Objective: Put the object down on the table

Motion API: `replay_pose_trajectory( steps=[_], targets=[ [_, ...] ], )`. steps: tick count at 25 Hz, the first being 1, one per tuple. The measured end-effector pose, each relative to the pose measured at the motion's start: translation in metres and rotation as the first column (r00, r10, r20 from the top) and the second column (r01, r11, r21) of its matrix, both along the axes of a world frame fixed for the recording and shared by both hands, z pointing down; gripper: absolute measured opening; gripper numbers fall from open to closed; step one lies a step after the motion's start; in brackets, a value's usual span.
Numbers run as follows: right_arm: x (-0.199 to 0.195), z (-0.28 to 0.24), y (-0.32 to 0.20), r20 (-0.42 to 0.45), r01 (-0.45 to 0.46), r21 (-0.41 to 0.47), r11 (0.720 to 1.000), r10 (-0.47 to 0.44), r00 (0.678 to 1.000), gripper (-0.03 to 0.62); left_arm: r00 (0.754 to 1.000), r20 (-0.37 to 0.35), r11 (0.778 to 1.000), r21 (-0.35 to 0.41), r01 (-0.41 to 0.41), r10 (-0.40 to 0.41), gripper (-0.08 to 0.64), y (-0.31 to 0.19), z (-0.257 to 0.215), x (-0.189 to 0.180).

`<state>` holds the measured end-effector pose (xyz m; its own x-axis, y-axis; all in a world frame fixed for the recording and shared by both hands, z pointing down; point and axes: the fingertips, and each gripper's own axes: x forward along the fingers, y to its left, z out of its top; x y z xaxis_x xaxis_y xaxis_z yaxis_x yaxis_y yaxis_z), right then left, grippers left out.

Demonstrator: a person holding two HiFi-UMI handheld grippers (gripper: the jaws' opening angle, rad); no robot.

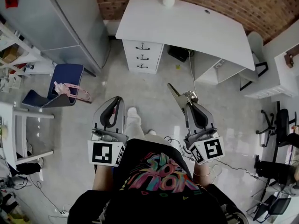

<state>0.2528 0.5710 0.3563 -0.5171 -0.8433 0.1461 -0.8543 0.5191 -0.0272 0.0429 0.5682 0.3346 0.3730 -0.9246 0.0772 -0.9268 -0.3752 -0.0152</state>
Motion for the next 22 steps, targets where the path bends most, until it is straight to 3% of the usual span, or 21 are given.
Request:
replay_pose_trajectory(
  steps=[8, 15, 22],
  targets=[
    [-0.024, 0.008, -0.061, -0.001, 0.009, -0.029, 1.0, -0.009, 1.0, 0.035, 1.0, -0.021, 0.999, -0.031, -0.008, 0.008, 0.037, -0.057, 0.015, -0.016],
    [-0.062, 0.002, -0.159, 0.005, -0.005, -0.007, 1.0, 0.005, 1.0, 0.035, 0.999, -0.009, 0.999, -0.002, -0.047, 0.047, 0.037, -0.165, 0.008, -0.047],
    [-0.115, -0.016, -0.267, 0.009, -0.021, 0.028, 0.999, 0.021, 1.0, 0.035, 0.999, 0.008, 0.998, 0.03, -0.052, 0.052, 0.037, -0.277, -0.01, -0.107]
  ],
)
